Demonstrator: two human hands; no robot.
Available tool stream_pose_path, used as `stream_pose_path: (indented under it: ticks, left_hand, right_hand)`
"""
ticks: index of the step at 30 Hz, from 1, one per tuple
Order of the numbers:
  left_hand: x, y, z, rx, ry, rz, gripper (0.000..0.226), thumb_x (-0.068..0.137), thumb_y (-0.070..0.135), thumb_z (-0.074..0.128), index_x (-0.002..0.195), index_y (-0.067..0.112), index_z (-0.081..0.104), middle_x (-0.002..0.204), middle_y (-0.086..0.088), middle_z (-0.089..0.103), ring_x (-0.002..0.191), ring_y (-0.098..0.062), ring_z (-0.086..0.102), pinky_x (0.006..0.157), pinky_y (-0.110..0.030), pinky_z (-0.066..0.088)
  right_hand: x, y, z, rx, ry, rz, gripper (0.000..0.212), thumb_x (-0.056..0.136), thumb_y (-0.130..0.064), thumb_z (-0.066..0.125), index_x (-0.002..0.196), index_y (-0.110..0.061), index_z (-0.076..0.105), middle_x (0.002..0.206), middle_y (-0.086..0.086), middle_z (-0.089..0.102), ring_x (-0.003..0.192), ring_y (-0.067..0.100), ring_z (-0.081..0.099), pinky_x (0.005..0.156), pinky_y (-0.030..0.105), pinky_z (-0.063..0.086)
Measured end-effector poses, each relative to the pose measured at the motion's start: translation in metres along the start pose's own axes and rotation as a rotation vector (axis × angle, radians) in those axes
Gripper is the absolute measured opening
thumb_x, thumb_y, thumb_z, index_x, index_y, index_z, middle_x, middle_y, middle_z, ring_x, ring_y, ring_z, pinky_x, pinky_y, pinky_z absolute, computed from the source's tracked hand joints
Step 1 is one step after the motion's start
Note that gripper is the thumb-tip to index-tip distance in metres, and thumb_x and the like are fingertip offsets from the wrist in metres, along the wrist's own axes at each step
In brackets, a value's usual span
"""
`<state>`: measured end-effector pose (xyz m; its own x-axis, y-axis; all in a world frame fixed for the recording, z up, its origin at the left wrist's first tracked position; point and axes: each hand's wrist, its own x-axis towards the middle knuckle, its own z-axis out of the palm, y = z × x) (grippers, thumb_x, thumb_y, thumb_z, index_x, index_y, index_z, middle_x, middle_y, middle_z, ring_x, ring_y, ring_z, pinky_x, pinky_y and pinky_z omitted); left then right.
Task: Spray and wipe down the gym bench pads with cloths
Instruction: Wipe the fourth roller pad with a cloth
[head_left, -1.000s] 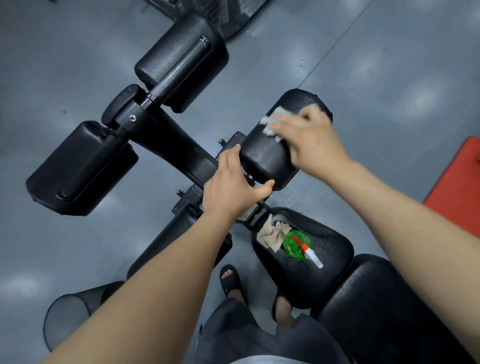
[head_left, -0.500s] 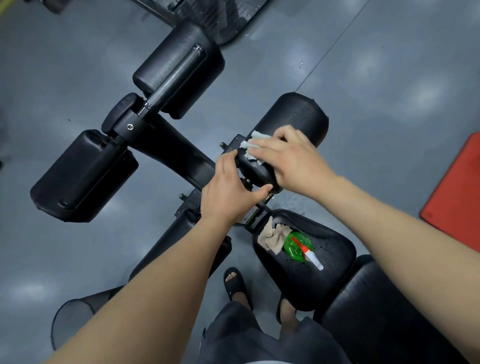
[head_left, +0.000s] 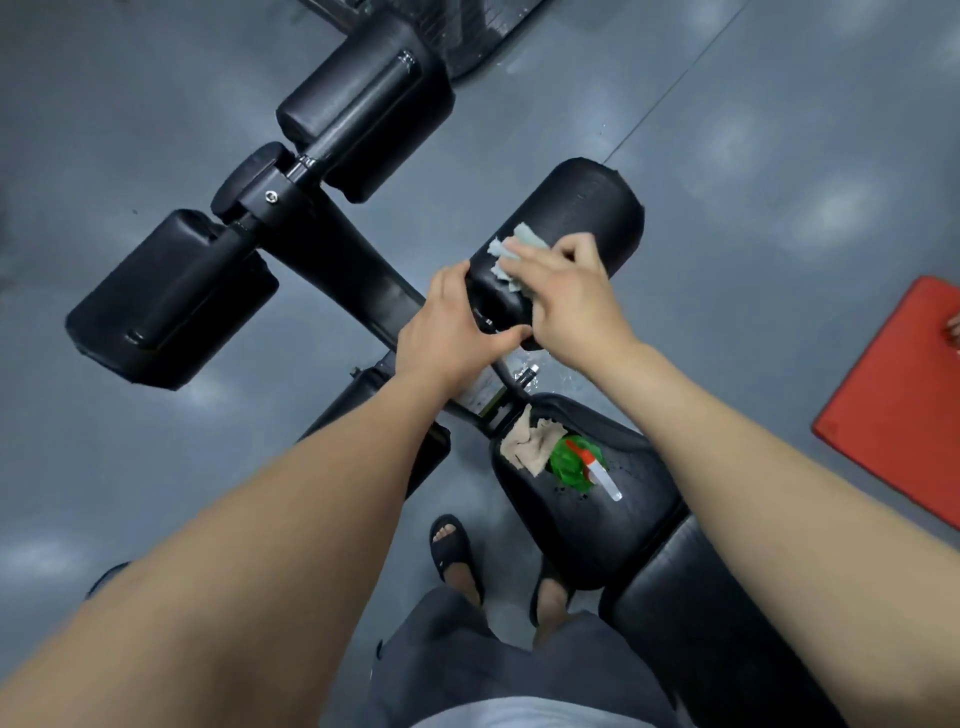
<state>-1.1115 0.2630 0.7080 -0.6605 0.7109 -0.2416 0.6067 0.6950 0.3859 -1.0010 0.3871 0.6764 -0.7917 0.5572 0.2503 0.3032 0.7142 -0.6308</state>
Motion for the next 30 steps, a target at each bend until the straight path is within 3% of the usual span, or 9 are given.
stream_pose_path:
  ticks: [5, 9, 11, 13, 16, 20, 26, 30]
  left_hand:
    - [-0.006, -0.004, -0.020, -0.160, -0.203, -0.023, 0.099, 0.086, 0.045, 0.077, 0.161, 0.018, 0.019, 0.163, -0.002, 0.026, 0.144, -0.019, 0.037, 0.110, -0.028, 0.031]
    - [-0.035, -0.019, -0.031, -0.476, -0.082, -0.120, 0.055, 0.096, 0.009, 0.062, 0.148, 0.017, 0.046, 0.135, 0.000, 0.057, 0.135, -0.018, 0.052, 0.118, -0.031, 0.035]
    - [-0.060, -0.027, -0.034, -0.570, -0.045, -0.126, 0.050, 0.096, 0.002, 0.056, 0.141, 0.022, 0.053, 0.130, 0.007, 0.060, 0.130, -0.009, 0.054, 0.118, -0.034, 0.037]
    - [-0.087, -0.031, -0.039, -0.630, -0.060, -0.113, 0.052, 0.097, 0.005, 0.058, 0.144, 0.027, 0.050, 0.134, 0.010, 0.059, 0.127, -0.002, 0.053, 0.114, -0.027, 0.039]
    - [-0.122, -0.033, -0.051, -0.758, -0.064, -0.123, 0.042, 0.098, 0.018, 0.064, 0.137, 0.031, 0.057, 0.127, 0.012, 0.066, 0.117, 0.000, 0.061, 0.101, -0.017, 0.044]
    - [-0.153, -0.049, -0.068, -0.819, 0.032, -0.201, 0.011, 0.097, 0.020, 0.065, 0.100, 0.020, 0.075, 0.103, 0.001, 0.076, 0.101, -0.017, 0.069, 0.097, -0.032, 0.052]
    - [-0.180, -0.062, -0.100, -0.828, 0.162, -0.213, 0.018, 0.102, 0.023, 0.058, 0.091, 0.011, 0.066, 0.080, 0.008, 0.064, 0.077, -0.008, 0.059, 0.077, -0.027, 0.048]
    - [-0.184, -0.063, -0.115, -0.854, 0.258, -0.267, 0.018, 0.104, 0.025, 0.051, 0.091, 0.020, 0.062, 0.076, 0.012, 0.064, 0.071, -0.006, 0.059, 0.069, -0.026, 0.051]
  right_hand:
    - [-0.022, -0.014, -0.026, 0.217, -0.149, 0.062, 0.040, 0.093, 0.004, 0.056, 0.123, -0.017, 0.073, 0.134, -0.005, 0.064, 0.105, 0.015, 0.045, 0.099, 0.038, 0.049]
    - [-0.030, -0.033, -0.048, 0.356, -0.210, 0.190, 0.036, 0.092, -0.006, 0.067, 0.124, -0.022, 0.069, 0.116, -0.012, 0.051, 0.103, 0.004, 0.054, 0.098, 0.026, 0.048]
    - [-0.037, -0.047, -0.053, 0.432, -0.249, 0.242, 0.031, 0.090, -0.011, 0.072, 0.113, -0.032, 0.069, 0.106, -0.011, 0.052, 0.095, -0.001, 0.055, 0.092, 0.021, 0.047]
    - [-0.043, -0.060, -0.054, 0.533, -0.299, 0.264, 0.024, 0.089, -0.012, 0.074, 0.099, -0.033, 0.069, 0.098, -0.008, 0.063, 0.083, 0.001, 0.060, 0.081, 0.024, 0.050]
    - [-0.049, -0.079, -0.054, 0.603, -0.410, 0.221, 0.010, 0.090, -0.011, 0.074, 0.092, -0.020, 0.072, 0.083, -0.013, 0.070, 0.070, -0.002, 0.060, 0.071, 0.017, 0.048]
    - [-0.053, -0.099, -0.045, 0.681, -0.474, 0.198, 0.010, 0.095, -0.016, 0.069, 0.092, -0.025, 0.073, 0.079, -0.011, 0.069, 0.071, 0.003, 0.059, 0.071, 0.025, 0.050]
    - [-0.050, -0.141, -0.034, 0.657, -0.537, 0.175, 0.014, 0.102, -0.023, 0.057, 0.094, -0.023, 0.068, 0.095, 0.003, 0.071, 0.083, 0.007, 0.060, 0.085, 0.032, 0.050]
    - [-0.052, -0.166, -0.031, 0.616, -0.627, 0.169, 0.015, 0.097, -0.040, 0.064, 0.094, -0.025, 0.066, 0.085, -0.010, 0.063, 0.077, 0.001, 0.055, 0.076, 0.020, 0.045]
